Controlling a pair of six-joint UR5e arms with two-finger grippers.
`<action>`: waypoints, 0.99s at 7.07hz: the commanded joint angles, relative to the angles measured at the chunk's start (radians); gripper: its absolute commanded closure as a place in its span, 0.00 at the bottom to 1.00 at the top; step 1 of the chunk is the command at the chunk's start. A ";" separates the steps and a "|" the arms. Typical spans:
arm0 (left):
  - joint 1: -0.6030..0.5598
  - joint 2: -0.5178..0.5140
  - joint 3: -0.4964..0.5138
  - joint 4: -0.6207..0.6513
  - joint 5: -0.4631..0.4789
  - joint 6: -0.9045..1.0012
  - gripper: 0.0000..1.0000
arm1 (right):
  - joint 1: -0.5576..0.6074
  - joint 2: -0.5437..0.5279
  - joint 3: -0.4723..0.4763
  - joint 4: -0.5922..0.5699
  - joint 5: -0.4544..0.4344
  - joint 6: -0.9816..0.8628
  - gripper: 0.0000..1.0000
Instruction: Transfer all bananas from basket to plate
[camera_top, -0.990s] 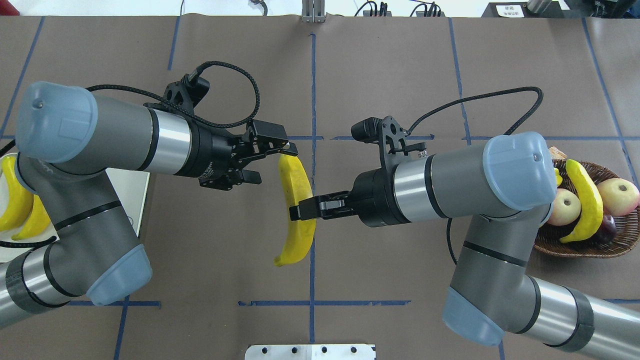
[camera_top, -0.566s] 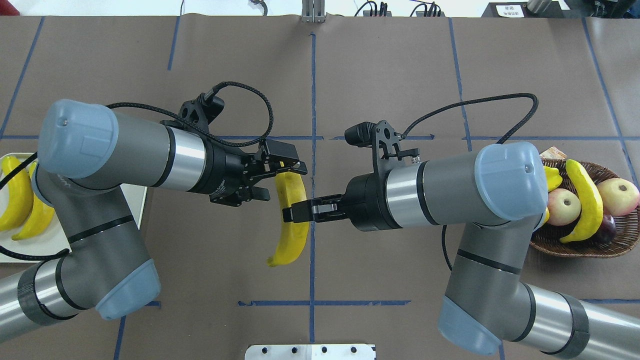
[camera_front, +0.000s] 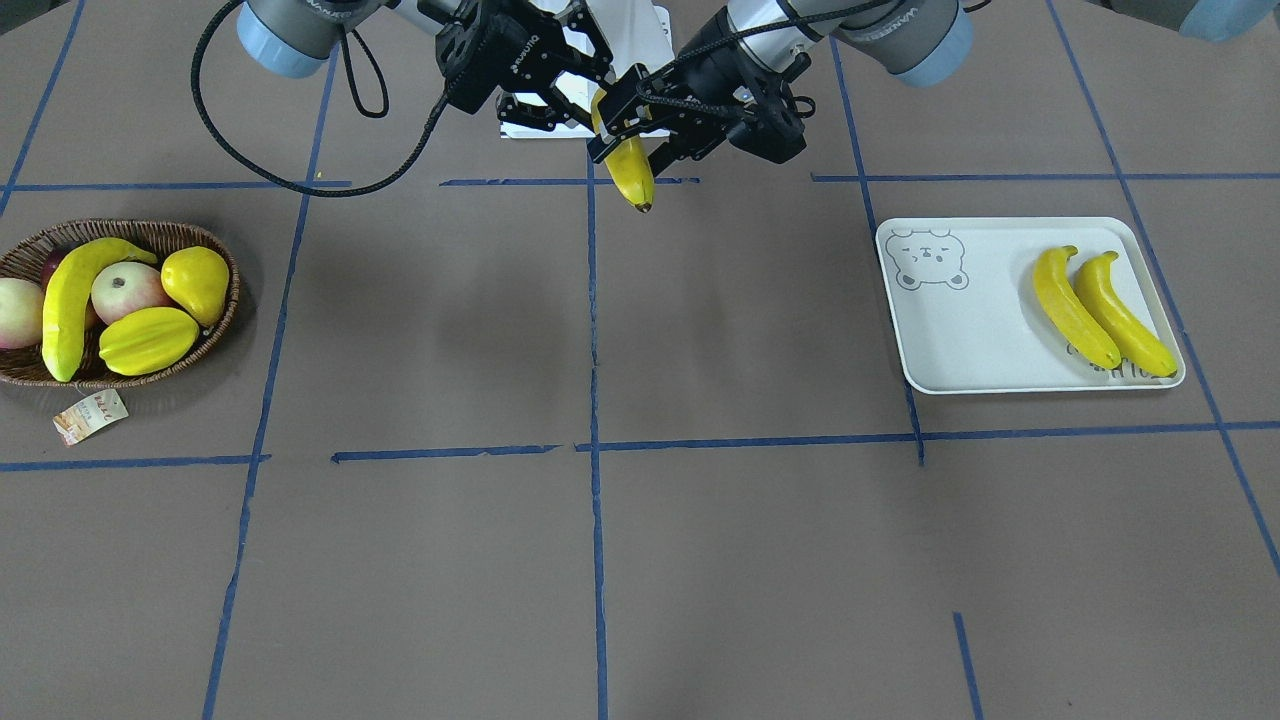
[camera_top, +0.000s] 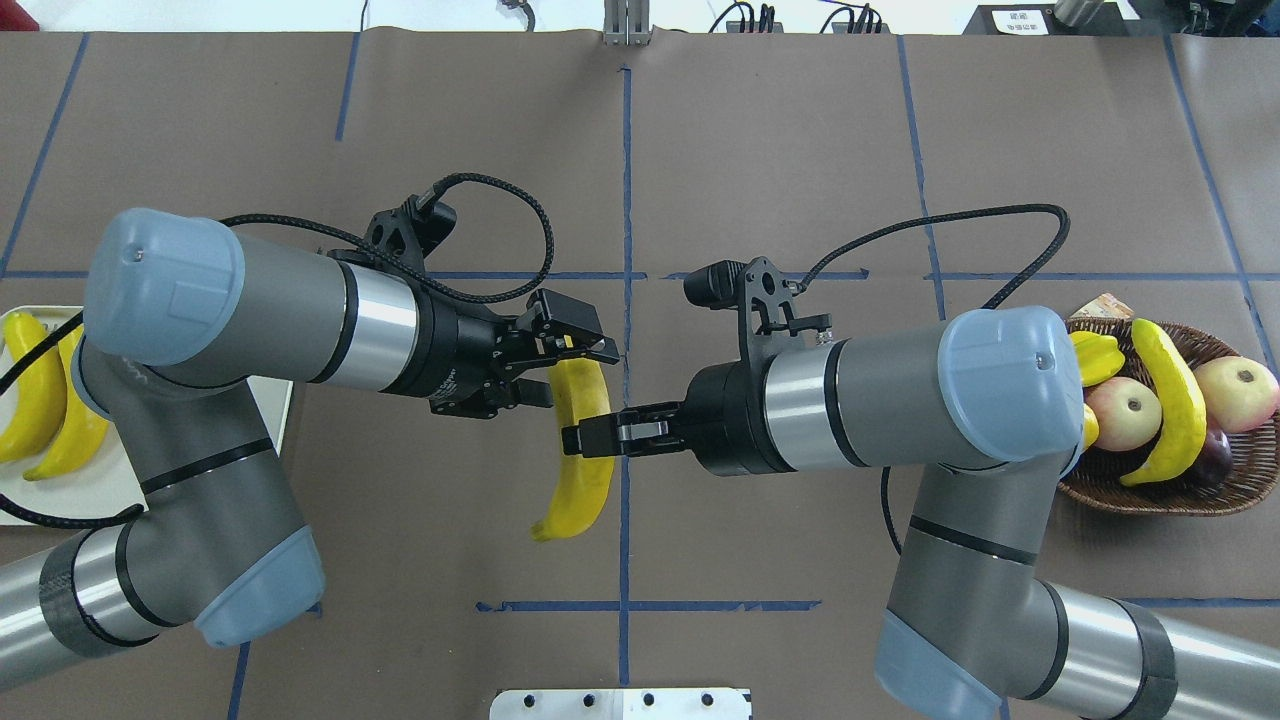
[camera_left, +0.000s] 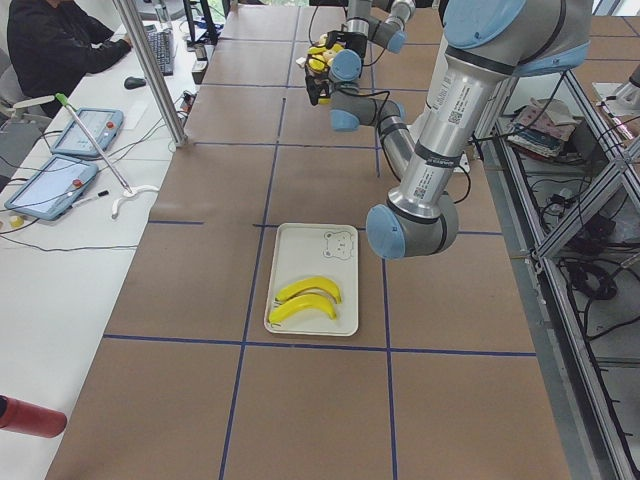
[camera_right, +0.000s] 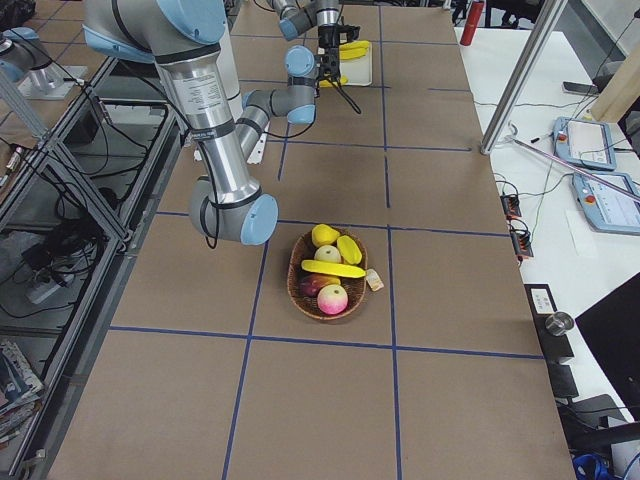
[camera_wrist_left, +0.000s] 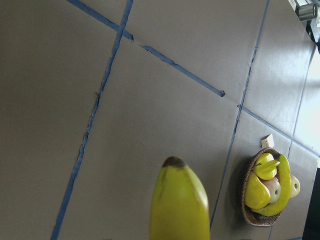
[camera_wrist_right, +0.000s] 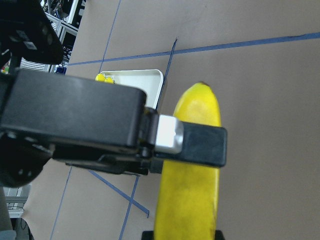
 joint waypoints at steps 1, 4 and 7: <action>-0.001 0.003 -0.002 0.001 -0.003 0.002 1.00 | 0.001 0.000 -0.001 -0.008 0.025 0.002 0.46; -0.005 0.012 -0.005 0.001 -0.007 0.002 1.00 | -0.007 -0.002 0.036 -0.061 0.019 0.007 0.00; -0.026 0.015 -0.002 0.049 -0.007 0.007 1.00 | 0.016 -0.009 0.041 -0.064 0.018 0.014 0.00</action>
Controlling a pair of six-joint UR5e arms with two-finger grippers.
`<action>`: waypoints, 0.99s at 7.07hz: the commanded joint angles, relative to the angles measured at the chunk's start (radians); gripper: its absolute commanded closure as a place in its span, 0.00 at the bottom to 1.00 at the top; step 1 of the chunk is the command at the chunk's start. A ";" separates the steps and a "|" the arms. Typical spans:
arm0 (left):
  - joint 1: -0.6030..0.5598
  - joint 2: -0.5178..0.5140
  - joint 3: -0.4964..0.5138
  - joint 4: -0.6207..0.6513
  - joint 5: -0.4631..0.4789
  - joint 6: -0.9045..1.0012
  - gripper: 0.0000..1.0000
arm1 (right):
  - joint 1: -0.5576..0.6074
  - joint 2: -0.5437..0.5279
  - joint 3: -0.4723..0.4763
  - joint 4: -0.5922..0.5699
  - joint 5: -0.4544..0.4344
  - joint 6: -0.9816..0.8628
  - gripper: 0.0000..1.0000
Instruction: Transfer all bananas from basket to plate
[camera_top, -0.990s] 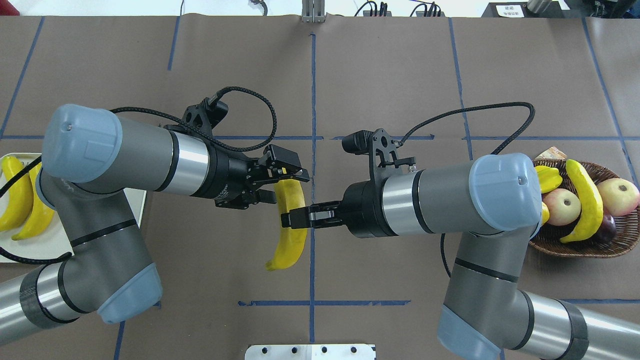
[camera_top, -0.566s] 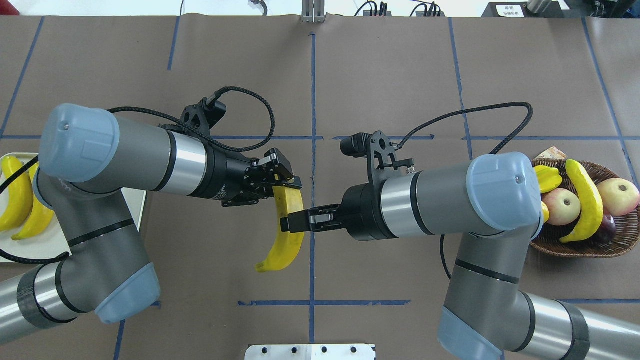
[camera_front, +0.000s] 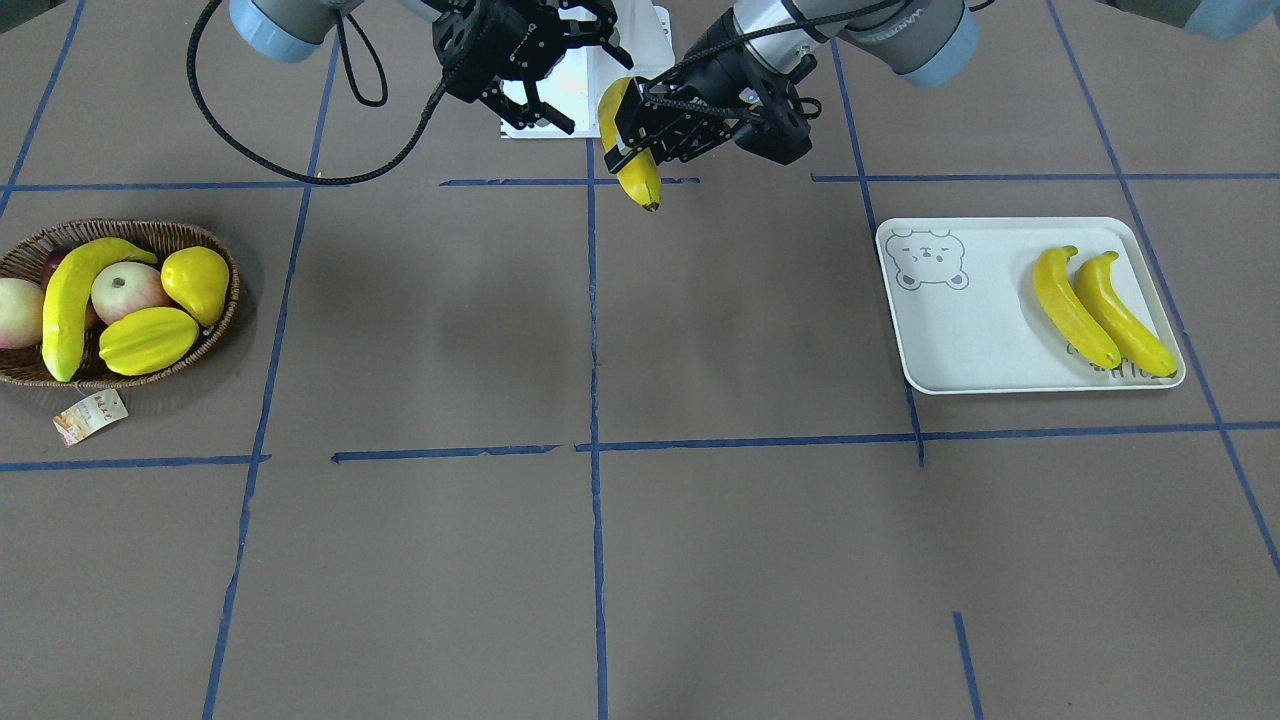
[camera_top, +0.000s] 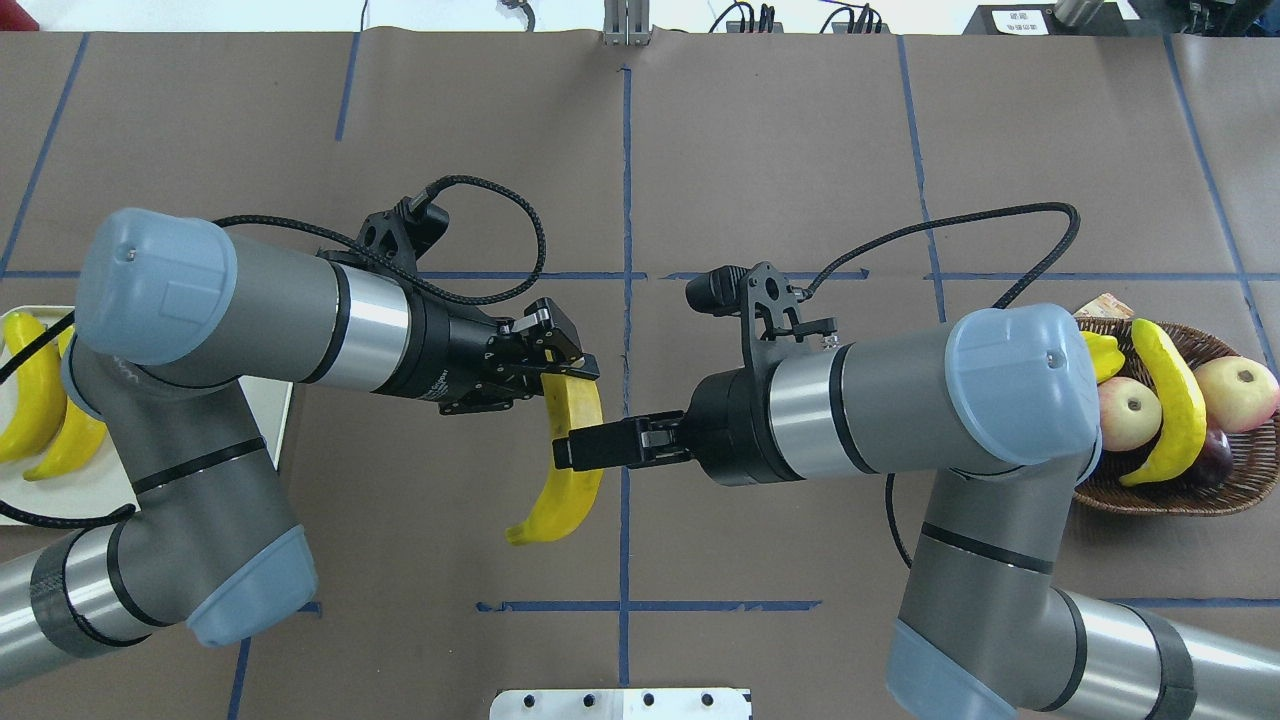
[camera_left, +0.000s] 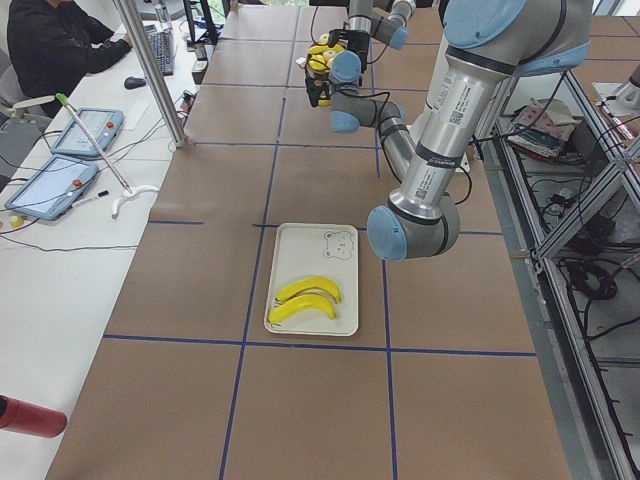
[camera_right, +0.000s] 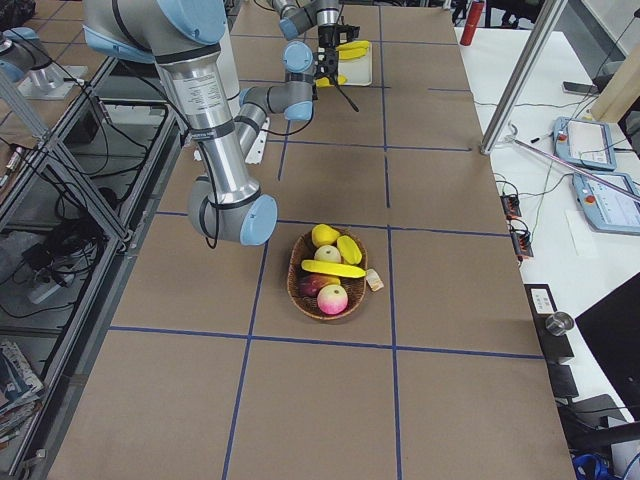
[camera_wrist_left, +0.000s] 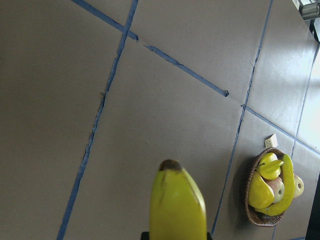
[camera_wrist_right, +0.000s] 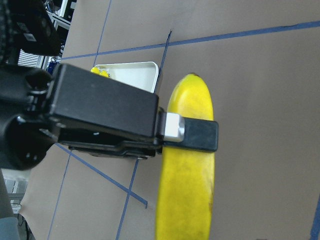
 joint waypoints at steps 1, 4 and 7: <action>-0.057 0.017 -0.004 0.168 -0.021 0.017 1.00 | 0.022 -0.026 0.042 -0.052 -0.001 0.005 0.00; -0.172 0.209 -0.013 0.278 -0.026 0.373 1.00 | 0.086 -0.043 0.099 -0.202 0.006 0.003 0.00; -0.250 0.397 0.031 0.278 -0.009 0.534 1.00 | 0.135 -0.068 0.094 -0.204 0.008 -0.008 0.00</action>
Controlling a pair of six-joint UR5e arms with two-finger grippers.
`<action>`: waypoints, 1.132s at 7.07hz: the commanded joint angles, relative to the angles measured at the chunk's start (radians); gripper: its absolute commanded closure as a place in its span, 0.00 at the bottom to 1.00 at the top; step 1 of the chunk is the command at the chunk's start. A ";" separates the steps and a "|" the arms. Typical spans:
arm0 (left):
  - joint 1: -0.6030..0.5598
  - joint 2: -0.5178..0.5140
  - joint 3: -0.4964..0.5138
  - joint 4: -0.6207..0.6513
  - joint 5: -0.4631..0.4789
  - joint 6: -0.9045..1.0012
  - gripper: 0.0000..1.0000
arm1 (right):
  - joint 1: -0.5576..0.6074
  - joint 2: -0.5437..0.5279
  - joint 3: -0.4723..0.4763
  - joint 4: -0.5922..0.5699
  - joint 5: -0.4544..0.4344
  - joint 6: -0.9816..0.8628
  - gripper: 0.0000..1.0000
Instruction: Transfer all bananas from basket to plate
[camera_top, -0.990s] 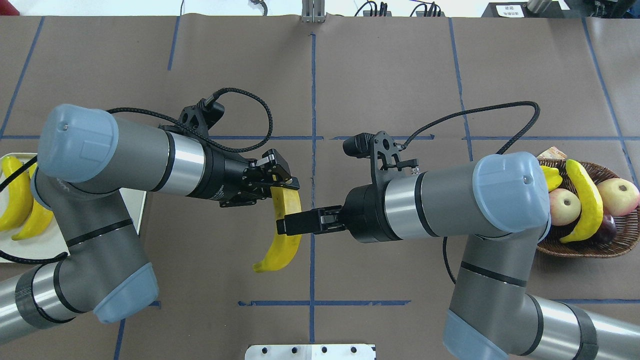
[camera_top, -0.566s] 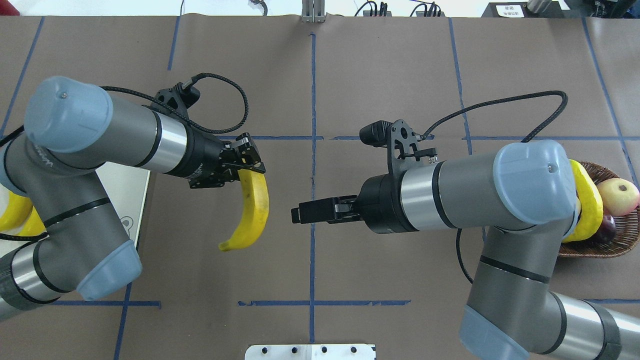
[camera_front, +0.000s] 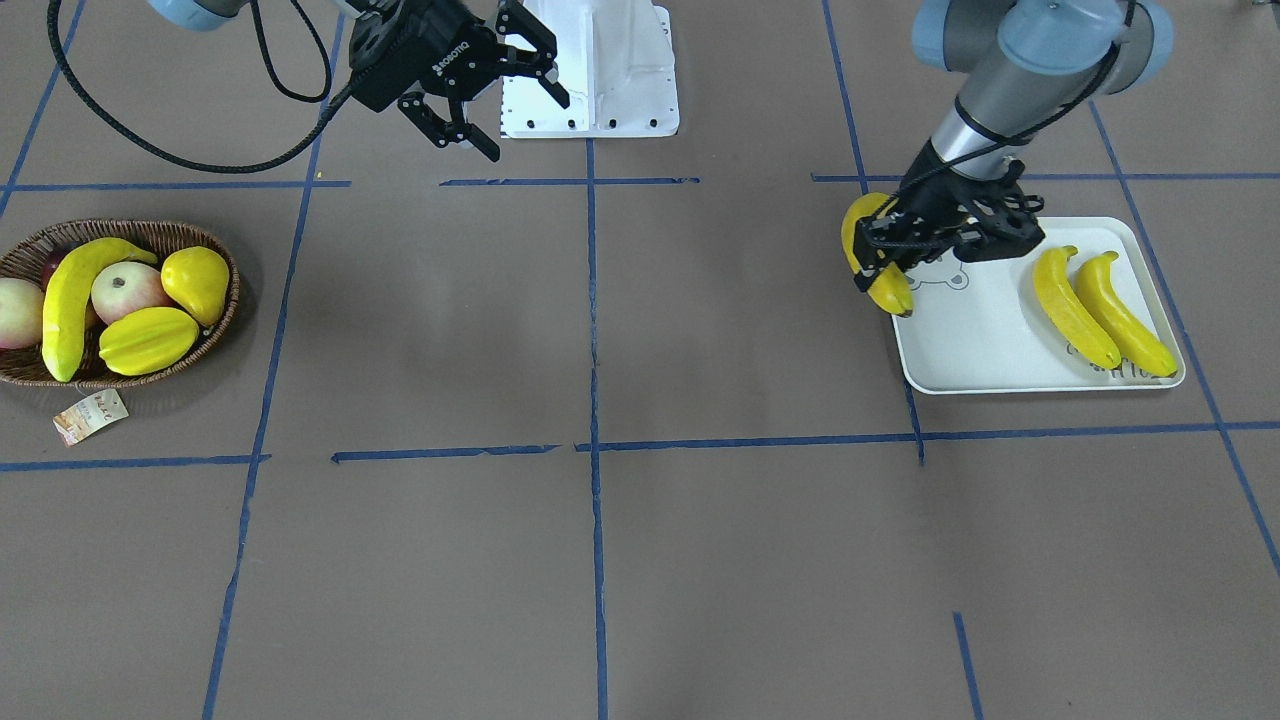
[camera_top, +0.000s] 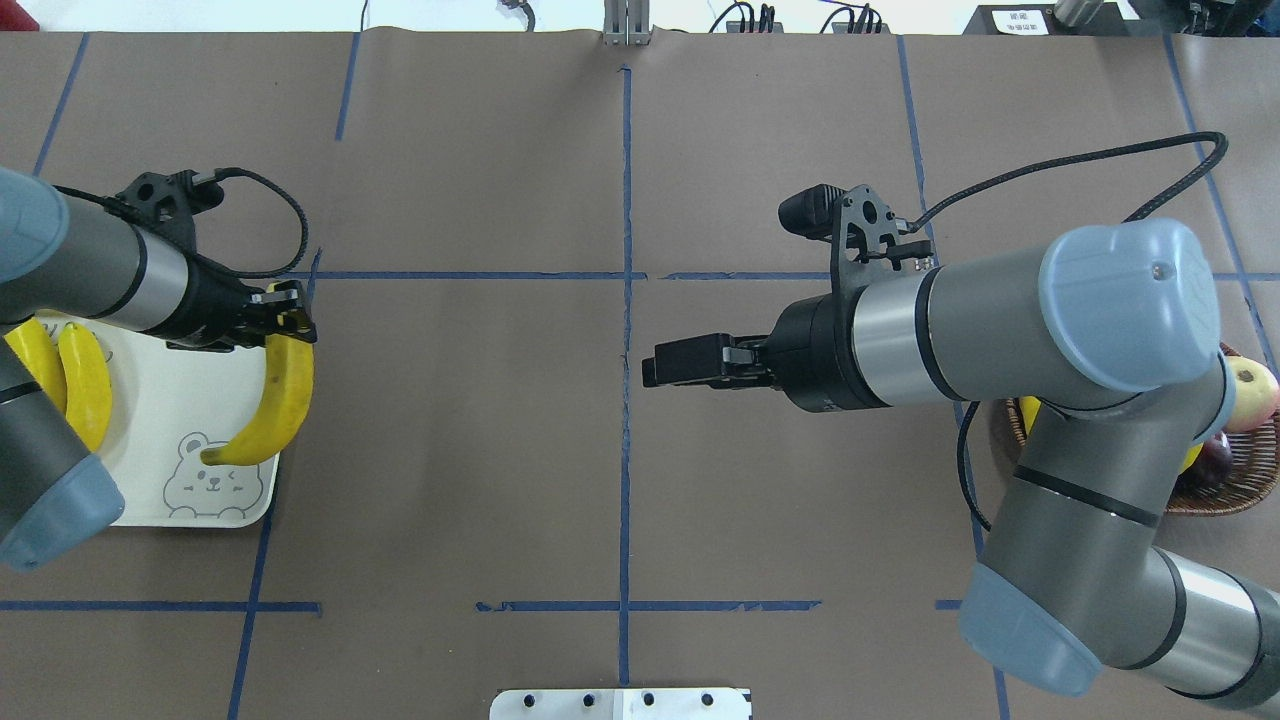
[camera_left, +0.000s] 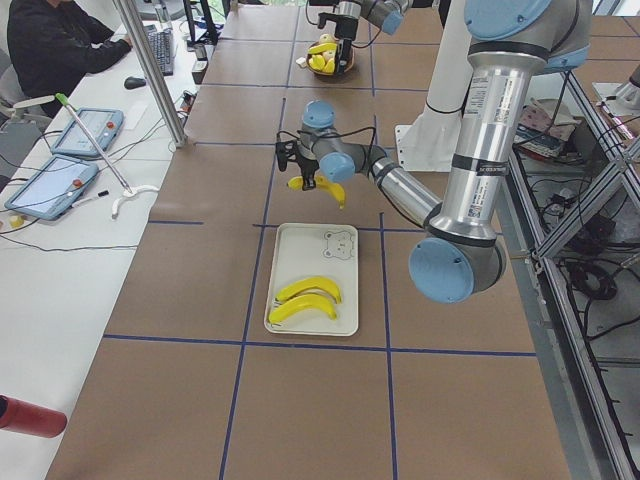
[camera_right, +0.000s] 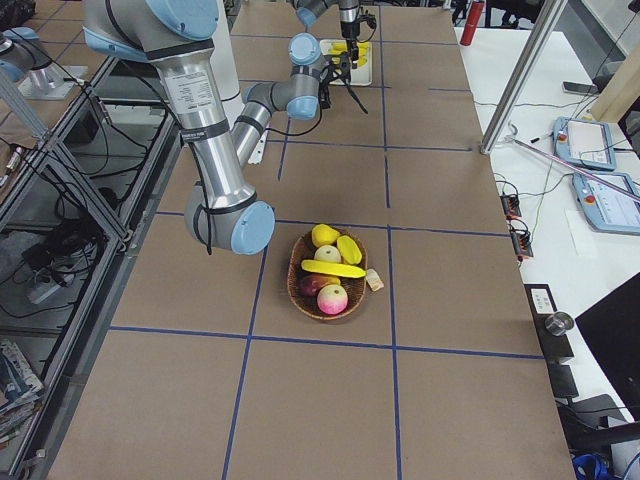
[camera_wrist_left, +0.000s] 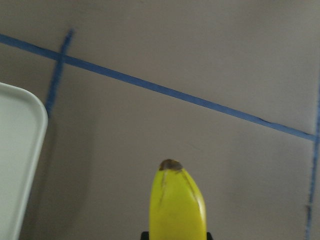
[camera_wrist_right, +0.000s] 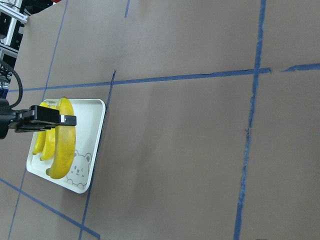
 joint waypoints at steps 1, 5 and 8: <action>-0.025 0.066 0.059 0.001 0.012 0.033 1.00 | 0.024 -0.023 0.000 -0.001 0.008 -0.005 0.00; -0.049 0.075 0.189 -0.002 0.182 0.153 0.99 | 0.027 -0.024 0.006 -0.001 0.005 -0.005 0.00; -0.048 0.075 0.221 -0.018 0.182 0.175 0.00 | 0.027 -0.017 0.006 -0.001 -0.001 -0.005 0.00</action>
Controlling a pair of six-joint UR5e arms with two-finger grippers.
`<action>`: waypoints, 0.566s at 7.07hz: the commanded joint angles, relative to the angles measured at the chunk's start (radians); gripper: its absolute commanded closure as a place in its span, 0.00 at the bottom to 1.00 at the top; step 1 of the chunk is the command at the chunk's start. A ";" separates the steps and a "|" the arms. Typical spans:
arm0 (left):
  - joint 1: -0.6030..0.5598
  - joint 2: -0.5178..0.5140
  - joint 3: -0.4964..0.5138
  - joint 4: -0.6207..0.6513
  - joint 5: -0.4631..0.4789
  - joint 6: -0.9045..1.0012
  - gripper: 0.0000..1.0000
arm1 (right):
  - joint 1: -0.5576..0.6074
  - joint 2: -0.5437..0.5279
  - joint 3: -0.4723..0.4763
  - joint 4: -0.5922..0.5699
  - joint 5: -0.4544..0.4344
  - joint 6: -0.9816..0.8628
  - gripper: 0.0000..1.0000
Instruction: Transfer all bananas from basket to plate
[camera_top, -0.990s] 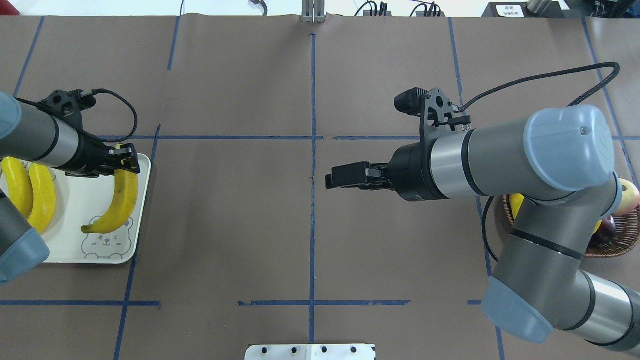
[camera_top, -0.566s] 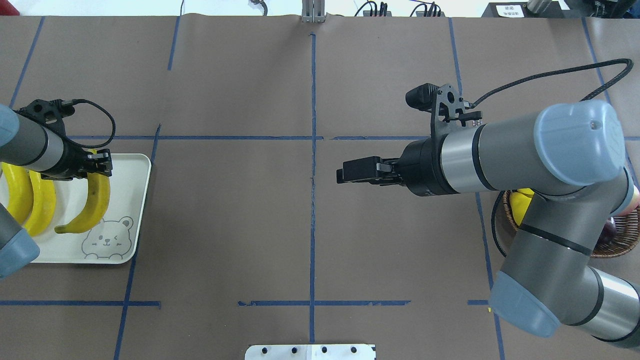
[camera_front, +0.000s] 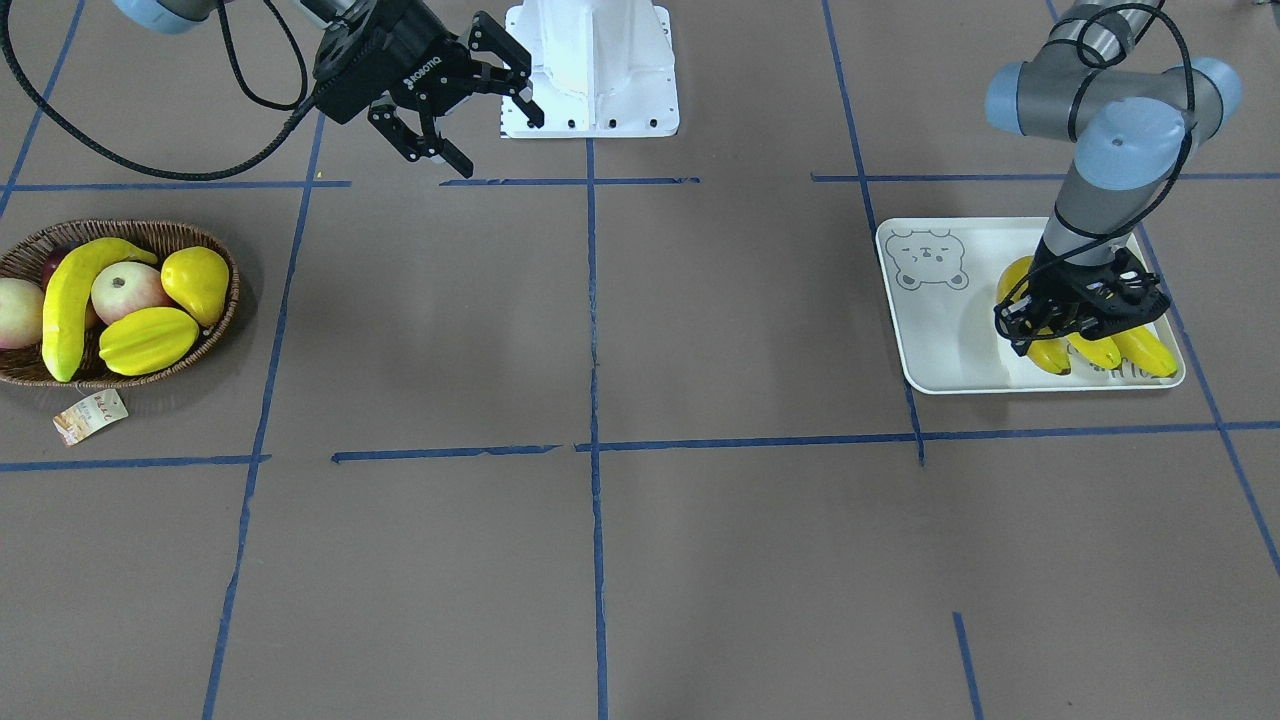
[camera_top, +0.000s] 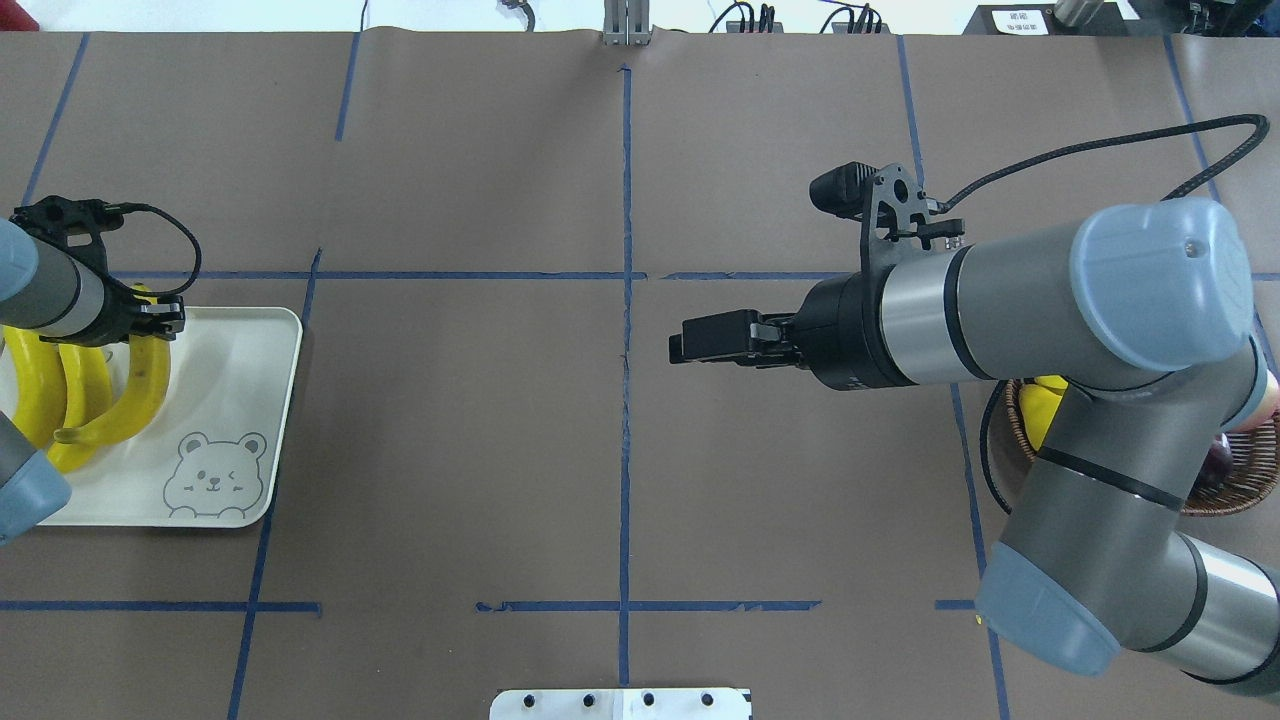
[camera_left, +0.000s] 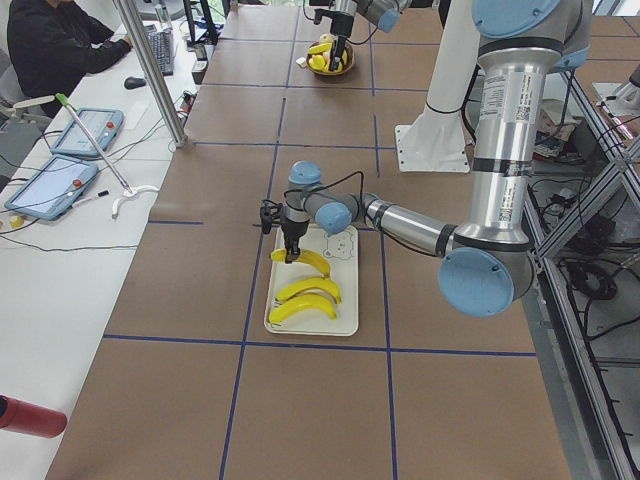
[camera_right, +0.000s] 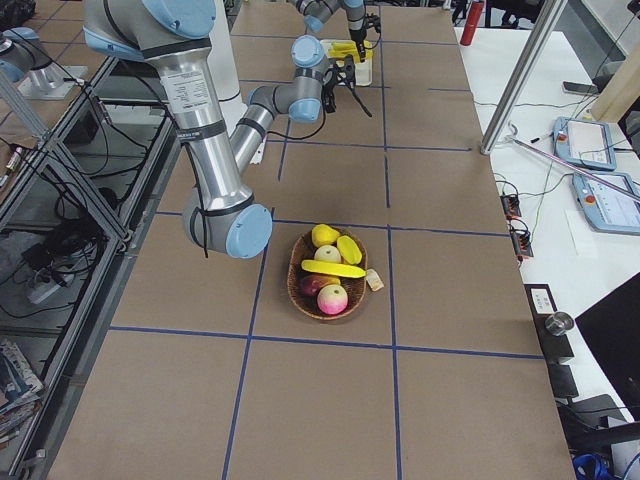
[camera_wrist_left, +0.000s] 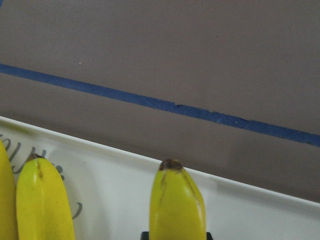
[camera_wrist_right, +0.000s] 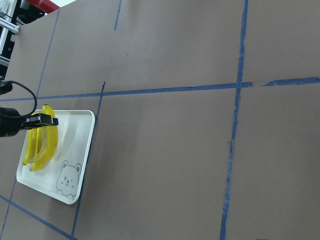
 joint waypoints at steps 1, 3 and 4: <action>0.001 0.000 0.004 -0.008 0.000 0.003 0.00 | 0.001 0.001 0.002 0.000 0.000 0.000 0.00; -0.001 0.000 -0.047 -0.007 -0.009 0.002 0.00 | 0.010 -0.012 0.009 0.000 0.009 0.000 0.00; -0.001 -0.003 -0.126 -0.001 -0.013 -0.004 0.00 | 0.030 -0.080 0.043 -0.001 0.012 0.000 0.00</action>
